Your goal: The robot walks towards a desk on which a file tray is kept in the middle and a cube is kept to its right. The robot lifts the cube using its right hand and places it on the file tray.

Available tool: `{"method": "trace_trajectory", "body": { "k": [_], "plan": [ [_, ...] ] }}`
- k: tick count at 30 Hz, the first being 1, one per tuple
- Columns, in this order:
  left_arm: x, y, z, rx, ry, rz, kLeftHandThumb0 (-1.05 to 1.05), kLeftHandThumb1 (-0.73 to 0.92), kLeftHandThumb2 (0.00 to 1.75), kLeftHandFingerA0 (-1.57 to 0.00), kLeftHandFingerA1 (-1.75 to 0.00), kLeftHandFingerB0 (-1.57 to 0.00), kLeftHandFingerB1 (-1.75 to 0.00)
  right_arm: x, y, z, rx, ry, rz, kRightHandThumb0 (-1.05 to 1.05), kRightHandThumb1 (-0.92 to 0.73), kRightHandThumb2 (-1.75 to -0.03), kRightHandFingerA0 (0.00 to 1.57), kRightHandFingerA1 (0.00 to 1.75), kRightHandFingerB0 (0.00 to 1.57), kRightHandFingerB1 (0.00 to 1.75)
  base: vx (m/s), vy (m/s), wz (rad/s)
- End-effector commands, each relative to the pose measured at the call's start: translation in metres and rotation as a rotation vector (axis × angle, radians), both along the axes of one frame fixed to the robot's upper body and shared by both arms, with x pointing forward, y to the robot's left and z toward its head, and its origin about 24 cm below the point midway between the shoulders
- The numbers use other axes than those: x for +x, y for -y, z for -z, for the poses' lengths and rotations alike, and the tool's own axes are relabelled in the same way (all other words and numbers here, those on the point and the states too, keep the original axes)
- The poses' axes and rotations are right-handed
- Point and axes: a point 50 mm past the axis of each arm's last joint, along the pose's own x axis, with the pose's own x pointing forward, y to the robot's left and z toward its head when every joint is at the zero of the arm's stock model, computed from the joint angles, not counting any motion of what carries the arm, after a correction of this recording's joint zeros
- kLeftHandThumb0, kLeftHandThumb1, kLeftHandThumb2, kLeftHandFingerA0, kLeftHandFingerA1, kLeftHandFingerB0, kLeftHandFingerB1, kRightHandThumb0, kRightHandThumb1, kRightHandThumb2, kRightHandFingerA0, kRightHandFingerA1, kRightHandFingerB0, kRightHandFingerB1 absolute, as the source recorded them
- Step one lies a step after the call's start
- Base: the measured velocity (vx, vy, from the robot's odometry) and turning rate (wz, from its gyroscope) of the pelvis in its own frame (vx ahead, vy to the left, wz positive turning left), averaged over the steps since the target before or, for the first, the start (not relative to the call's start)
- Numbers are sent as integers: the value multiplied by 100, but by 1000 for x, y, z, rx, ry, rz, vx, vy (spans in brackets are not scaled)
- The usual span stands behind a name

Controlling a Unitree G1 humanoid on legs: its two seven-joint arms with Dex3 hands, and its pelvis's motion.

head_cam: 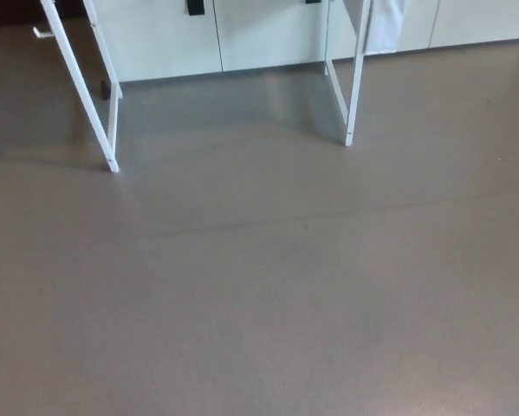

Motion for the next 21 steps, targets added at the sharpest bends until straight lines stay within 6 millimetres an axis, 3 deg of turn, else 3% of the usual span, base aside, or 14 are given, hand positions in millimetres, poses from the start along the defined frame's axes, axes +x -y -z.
{"method": "trace_trajectory", "body": {
  "k": [1, 2, 3, 4, 6, 7, 9, 10, 12, 13, 14, 17, 19, 21],
  "plan": [
    [7, -7, -6, 22, 25, 20, -58, 85, 65, -11, -51, -14, -42, -1, 1, -1, -18, -3, -37, -99, -23, -87, 64, 90, 0, 69, 229, -22, -5],
    [7, -6, -6, 19, 32, 19, -58, 85, 65, -10, -51, -13, -42, 0, 1, 0, -26, -5, -37, -104, -16, -84, 91, 100, 0, 70, 214, 20, -10],
    [7, -6, -6, 8, 36, 20, -35, 65, 116, -3, -54, 0, -51, -1, 0, -1, 6, 42, 8, -102, -12, -85, 123, 114, 0, 75, 186, 56, -17],
    [6, -6, -6, 7, 39, 20, -35, 65, 116, -3, -54, 0, -51, 0, 1, -1, -39, -12, -60, -105, -33, -64, 73, 105, 0, 81, 233, 68, -16],
    [6, -6, -6, 7, 39, 19, -35, 65, 116, -3, -54, 0, -51, 0, 1, -1, -45, -18, -68, -105, -33, -64, 73, 105, 0, 81, 298, 115, -16],
    [6, -6, -6, 6, 38, 18, -35, 66, 117, -3, -54, 0, -51, 0, 1, -1, -45, -17, -67, -101, -30, -68, 107, 104, 0, 77, 392, 153, -2],
    [6, -6, -6, -1, 39, 26, -35, 65, 116, -3, -54, 0, -51, 0, 1, -1, -39, -5, -64, -100, -29, -67, 113, 105, 0, 77, 343, 203, -39],
    [7, -7, -7, 2, 36, 17, -62, 84, 64, -19, -55, -13, -42, 0, 1, 0, -48, 7, -33, -102, -17, -87, 66, 107, 0, 78, 312, 241, -36],
    [7, -7, -5, 3, 33, -9, -60, 85, 64, -24, -55, -15, -42, 1, 1, -2, -41, 3, -41, -105, -20, -88, 71, 99, 0, 75, 325, 220, -3],
    [6, -7, -5, 7, 33, 1, -64, 70, 89, -26, -60, -15, -50, 1, 1, -2, -33, 13, -39, -104, -28, -71, 66, 101, 0, 80, 269, 169, 6],
    [7, -7, -5, 11, 26, 2, -63, 70, 90, -28, -60, -15, -50, 1, 1, -2, -33, 23, -28, -104, -12, -84, 53, 100, 0, 79, 199, 129, 4],
    [11, -7, -5, 7, 58, -36, -62, 70, 89, -27, -60, -14, -49, 3, 1, -2, -10, 54, 15, -101, -16, -85, 61, 107, 0, 79, 193, 82, 8],
    [12, -7, -5, 7, 43, -2, -60, 86, 64, -27, -56, -15, -41, 3, 1, -2, 9, 42, 10, -105, -28, -61, 28, 100, 0, 79, 196, 8, 10],
    [16, -9, -6, 15, 30, 1, -61, 86, 64, -27, -57, -16, -41, 2, 2, -2, -15, 25, -17, -105, -32, -60, 37, 102, 0, 81, 274, -93, 12]
  ]
}}
